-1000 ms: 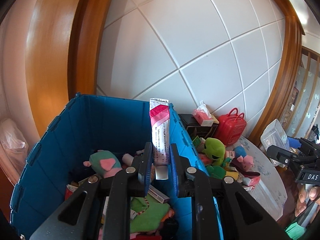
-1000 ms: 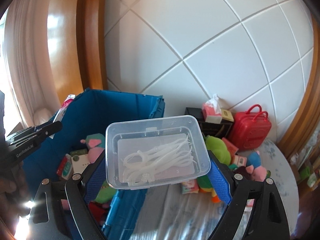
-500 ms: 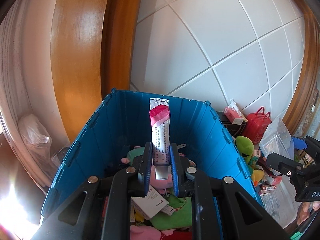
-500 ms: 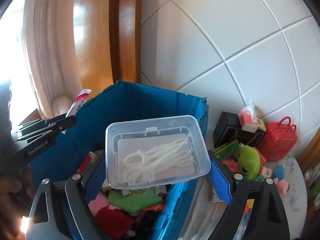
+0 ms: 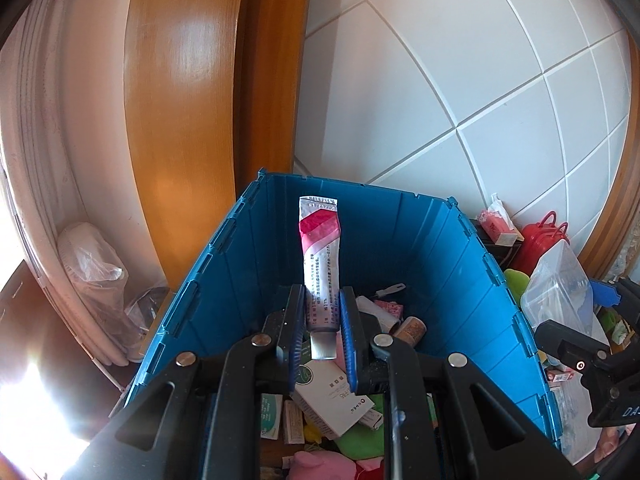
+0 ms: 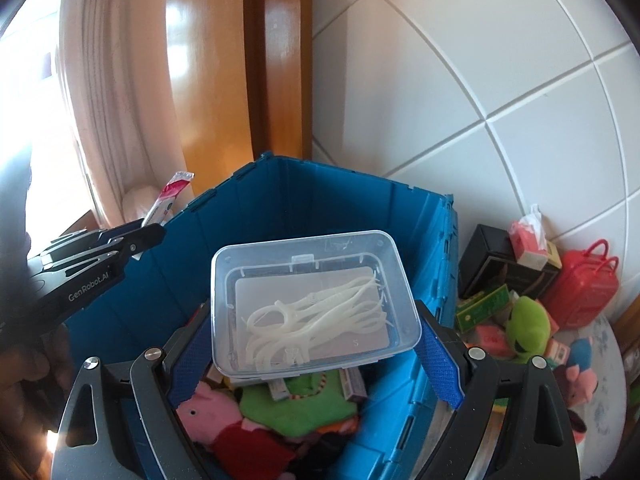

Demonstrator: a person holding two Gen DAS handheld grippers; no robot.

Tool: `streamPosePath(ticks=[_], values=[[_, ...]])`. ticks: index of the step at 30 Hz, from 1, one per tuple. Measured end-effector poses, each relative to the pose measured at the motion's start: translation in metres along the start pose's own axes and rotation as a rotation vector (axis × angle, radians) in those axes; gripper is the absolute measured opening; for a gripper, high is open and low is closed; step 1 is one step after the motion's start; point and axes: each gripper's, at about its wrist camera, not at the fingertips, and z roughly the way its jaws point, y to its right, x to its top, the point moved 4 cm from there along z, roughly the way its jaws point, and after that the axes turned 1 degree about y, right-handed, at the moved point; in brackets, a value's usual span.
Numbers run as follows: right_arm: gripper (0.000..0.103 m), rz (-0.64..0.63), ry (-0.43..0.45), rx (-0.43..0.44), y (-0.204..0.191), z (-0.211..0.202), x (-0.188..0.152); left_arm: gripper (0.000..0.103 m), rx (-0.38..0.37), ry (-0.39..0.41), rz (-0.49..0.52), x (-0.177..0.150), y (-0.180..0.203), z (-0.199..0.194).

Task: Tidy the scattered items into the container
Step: 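Open both tools to drop the tube and floss box into the crate, then move both tools back from the crate toward the bed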

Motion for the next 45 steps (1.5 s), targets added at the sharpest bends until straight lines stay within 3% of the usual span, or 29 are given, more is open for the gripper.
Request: streamPosePath(ticks=[6,9,10,11,12,21,30,45], values=[[0.091,-0.009,0.002,0.017,-0.005,0.002,0.004,0.017,0.005,0.0,-0.003,0.001,-0.001,-0.002],[0.092,-0.025,-0.001,0.03,-0.01,0.003,0.005,0.022,0.015,0.01,-0.091,0.003,-0.012,-0.006],[0.092,-0.041,-0.007,0.028,-0.012,0.005,0.005,0.057,0.018,0.006,-0.124,0.003,-0.016,-0.007],[0.095,-0.059,-0.021,0.023,-0.014,0.007,0.005,0.103,0.022,0.006,-0.143,0.004,-0.019,-0.008],[0.103,-0.066,-0.027,0.019,-0.015,0.007,0.003,0.102,0.035,0.015,-0.152,0.004,-0.021,-0.01],[0.103,-0.021,-0.013,0.009,-0.001,-0.021,-0.015,0.103,0.085,0.005,-0.135,-0.002,-0.015,-0.018],[0.103,0.03,0.02,0.002,0.019,-0.059,-0.032,0.103,0.125,0.009,-0.097,-0.007,0.011,-0.05],[0.103,0.125,0.057,-0.043,0.098,-0.142,-0.079,0.103,0.125,-0.019,-0.008,-0.018,0.121,-0.092]])
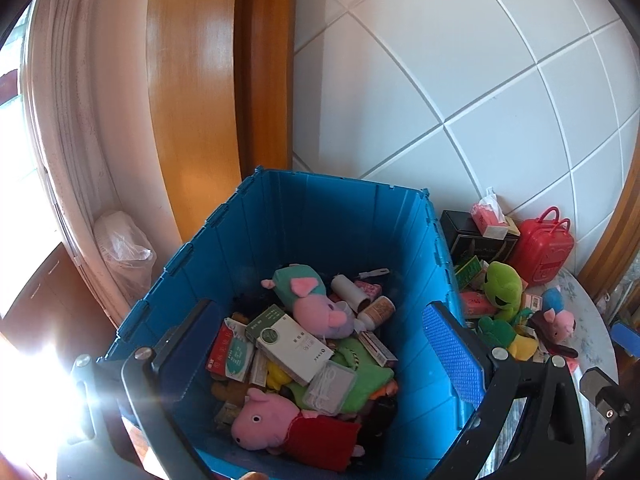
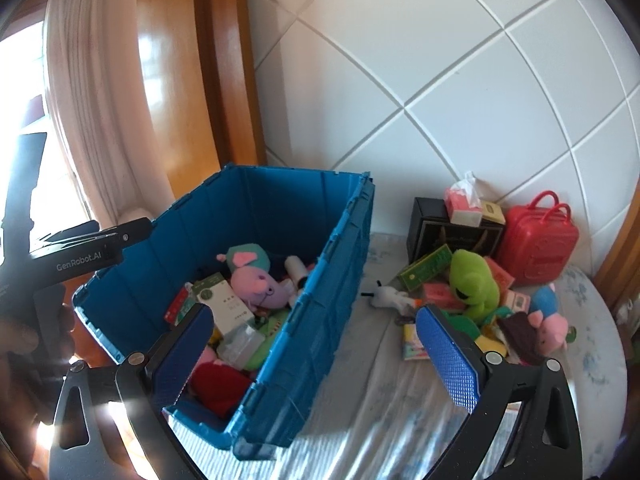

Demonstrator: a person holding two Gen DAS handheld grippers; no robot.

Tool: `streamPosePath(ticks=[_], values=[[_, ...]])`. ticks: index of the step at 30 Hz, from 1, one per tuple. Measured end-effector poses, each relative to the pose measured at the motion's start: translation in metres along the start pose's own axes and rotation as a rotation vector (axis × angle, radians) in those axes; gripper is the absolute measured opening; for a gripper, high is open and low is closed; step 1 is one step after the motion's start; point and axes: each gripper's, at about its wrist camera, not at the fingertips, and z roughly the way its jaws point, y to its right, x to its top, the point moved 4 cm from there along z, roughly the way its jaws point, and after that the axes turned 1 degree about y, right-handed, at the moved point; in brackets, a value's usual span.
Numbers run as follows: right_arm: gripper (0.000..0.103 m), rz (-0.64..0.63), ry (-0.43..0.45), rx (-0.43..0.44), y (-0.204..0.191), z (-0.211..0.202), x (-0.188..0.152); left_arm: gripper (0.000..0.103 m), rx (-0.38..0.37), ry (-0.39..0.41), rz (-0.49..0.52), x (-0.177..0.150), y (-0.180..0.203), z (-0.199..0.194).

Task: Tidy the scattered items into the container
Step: 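Move both tools back from the crate toward the bed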

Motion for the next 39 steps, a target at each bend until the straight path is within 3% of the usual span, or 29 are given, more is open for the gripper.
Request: streamPosePath(ticks=[18,29,39], values=[[0.103,0.097,0.007,-0.087,0.097,-0.076,-0.042,0.103,-0.101,-0.007,0.123,-0.025,0.138,-0.059],[0.103,0.145,0.022,-0.123,0.14,-0.104,-0.058,0.103,-0.141,-0.035,0.161,-0.036,0.189,-0.066],[0.103,0.156,0.025,-0.141,0.161,-0.114,-0.061,0.103,-0.143,-0.059,0.164,-0.038,0.209,-0.065]])
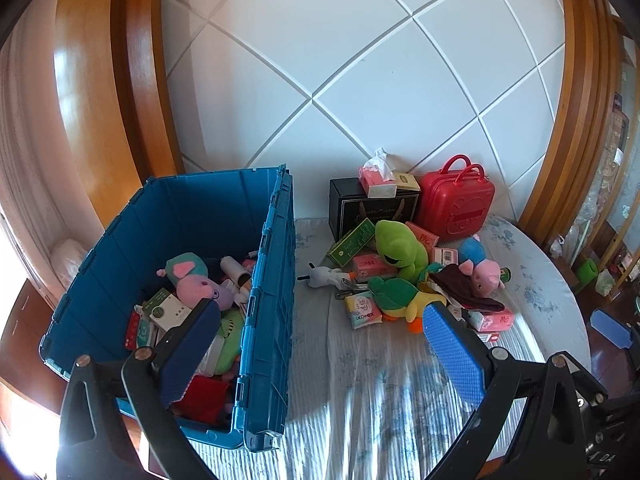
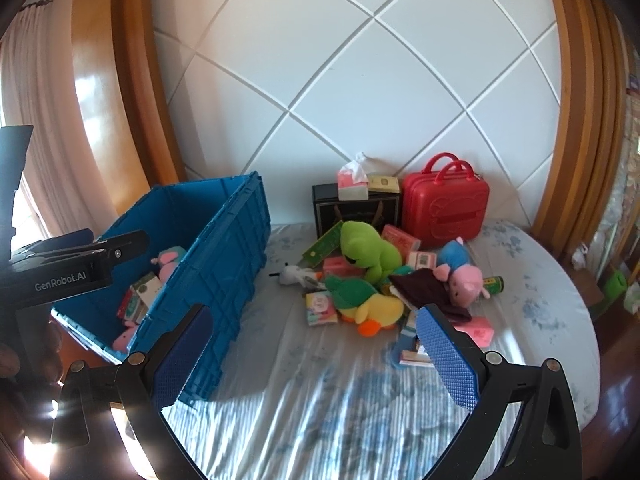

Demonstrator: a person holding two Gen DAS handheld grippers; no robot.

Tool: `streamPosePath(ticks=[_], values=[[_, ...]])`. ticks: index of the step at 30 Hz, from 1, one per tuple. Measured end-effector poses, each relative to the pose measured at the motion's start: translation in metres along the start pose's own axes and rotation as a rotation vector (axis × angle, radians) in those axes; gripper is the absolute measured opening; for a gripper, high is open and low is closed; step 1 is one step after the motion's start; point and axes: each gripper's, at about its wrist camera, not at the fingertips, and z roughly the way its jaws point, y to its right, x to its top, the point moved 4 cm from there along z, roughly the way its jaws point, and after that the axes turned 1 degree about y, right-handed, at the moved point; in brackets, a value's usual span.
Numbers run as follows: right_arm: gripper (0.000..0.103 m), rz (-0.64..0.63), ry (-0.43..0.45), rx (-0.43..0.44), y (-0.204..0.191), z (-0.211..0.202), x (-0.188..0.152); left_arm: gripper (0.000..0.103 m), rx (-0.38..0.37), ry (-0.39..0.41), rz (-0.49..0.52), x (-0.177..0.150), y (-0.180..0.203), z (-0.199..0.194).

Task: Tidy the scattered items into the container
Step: 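Move both tools back from the crate toward the bed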

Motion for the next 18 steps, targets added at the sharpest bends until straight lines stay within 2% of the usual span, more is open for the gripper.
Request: streamPosePath(ticks=[18], values=[[0.103,-0.001,0.001,-0.008,0.0066,0.0036,0.002,0.103,0.028,0.021,-0.02,0.0048,-0.003,0.0028]])
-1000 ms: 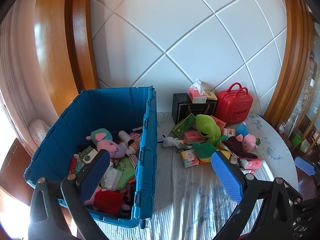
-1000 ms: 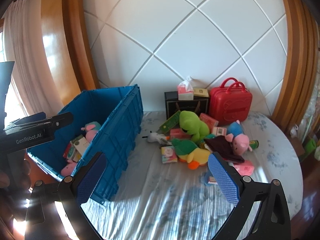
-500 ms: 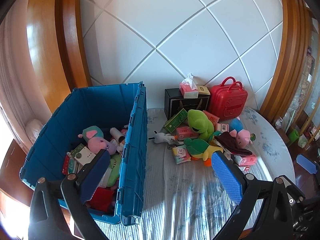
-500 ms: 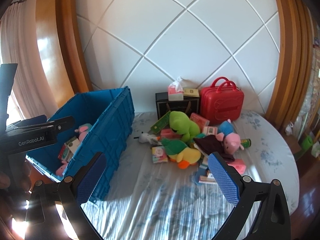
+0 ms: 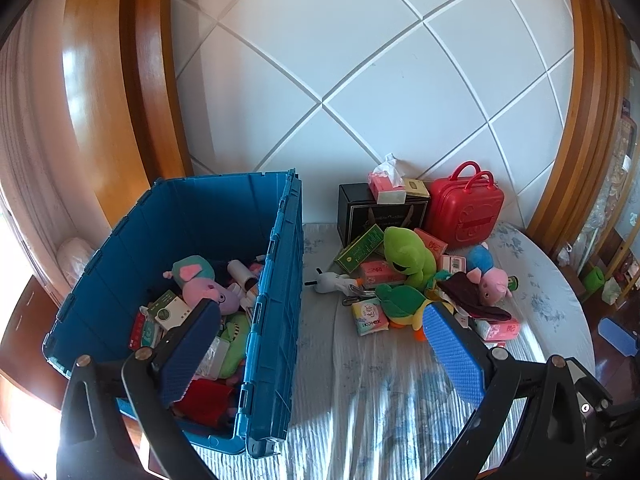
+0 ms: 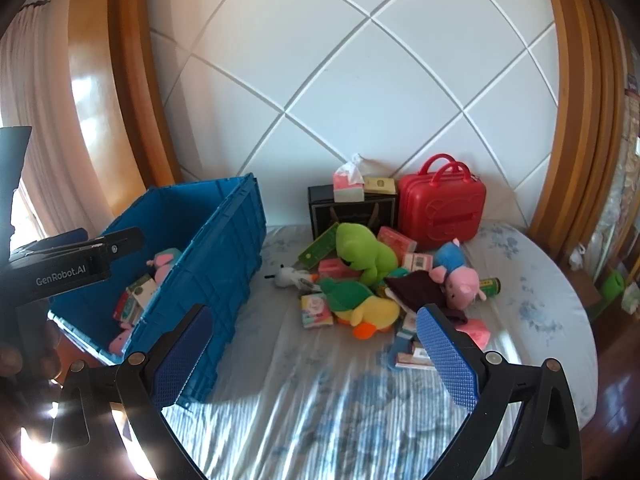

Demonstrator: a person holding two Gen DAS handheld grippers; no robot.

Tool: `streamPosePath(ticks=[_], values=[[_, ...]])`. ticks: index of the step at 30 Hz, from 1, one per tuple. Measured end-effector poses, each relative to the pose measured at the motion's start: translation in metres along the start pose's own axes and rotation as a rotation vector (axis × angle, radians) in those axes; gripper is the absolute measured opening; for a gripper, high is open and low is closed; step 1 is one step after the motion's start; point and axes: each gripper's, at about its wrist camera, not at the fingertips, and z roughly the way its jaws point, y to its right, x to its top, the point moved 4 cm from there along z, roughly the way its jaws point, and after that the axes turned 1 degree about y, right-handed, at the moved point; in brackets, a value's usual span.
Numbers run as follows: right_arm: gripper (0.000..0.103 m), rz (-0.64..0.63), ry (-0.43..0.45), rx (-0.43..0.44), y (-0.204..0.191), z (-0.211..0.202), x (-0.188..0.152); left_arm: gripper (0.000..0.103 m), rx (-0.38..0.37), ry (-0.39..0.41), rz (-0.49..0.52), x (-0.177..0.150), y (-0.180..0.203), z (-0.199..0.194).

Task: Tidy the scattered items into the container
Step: 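Move both tools back from the crate toward the bed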

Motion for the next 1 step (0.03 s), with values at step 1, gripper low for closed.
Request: streamPosePath(ticks=[1], values=[[0.103,0.001,0.0,0.0,-0.0005,0.0003,-0.0003,0.103,-0.002,0.0,0.001,0.0005,-0.0004,-0.0001]])
